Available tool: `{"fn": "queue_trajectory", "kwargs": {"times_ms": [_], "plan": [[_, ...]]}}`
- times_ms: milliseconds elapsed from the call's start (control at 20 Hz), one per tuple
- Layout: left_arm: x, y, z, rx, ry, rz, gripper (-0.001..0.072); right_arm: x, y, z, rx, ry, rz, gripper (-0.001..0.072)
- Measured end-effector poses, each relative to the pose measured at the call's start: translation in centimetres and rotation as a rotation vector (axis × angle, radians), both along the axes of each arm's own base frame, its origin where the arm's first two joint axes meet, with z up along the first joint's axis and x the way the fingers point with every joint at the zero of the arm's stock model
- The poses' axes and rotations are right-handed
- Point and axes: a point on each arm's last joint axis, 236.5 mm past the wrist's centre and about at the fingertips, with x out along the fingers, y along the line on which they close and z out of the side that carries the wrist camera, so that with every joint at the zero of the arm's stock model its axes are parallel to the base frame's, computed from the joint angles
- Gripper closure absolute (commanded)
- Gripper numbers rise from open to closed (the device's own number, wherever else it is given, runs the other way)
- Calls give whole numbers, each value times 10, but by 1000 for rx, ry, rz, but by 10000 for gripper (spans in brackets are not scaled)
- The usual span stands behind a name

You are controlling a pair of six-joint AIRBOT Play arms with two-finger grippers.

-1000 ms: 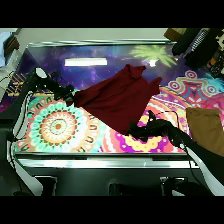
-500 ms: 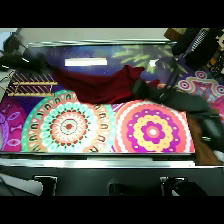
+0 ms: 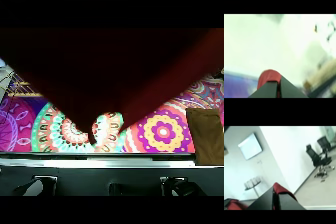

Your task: Fold the clothes and pants, and hang the long-sleeved shirts on hangers.

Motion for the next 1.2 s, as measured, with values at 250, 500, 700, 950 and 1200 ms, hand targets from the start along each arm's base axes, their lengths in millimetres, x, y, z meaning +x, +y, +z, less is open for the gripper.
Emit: {"fn": "queue_trajectory", "kwargs": {"times_ms": [250, 500, 700, 950, 1200], "plan": [[13, 13, -13, -17, 19, 37, 695, 72, -12, -47, -74, 196, -146, 681], [134, 9, -160, -43, 364, -54, 695, 214, 2, -197, -278, 597, -258, 681], [226, -12, -325, -51, 661, -107, 695, 306, 11, -352, -453, 882, -316, 681], [272, -49, -484, -74, 885, -149, 695, 366, -6, -524, -371, 1191, -354, 680], [274, -82, -553, -65, 985, -190, 599, 392, -31, -594, -79, 1336, -312, 634]]}}
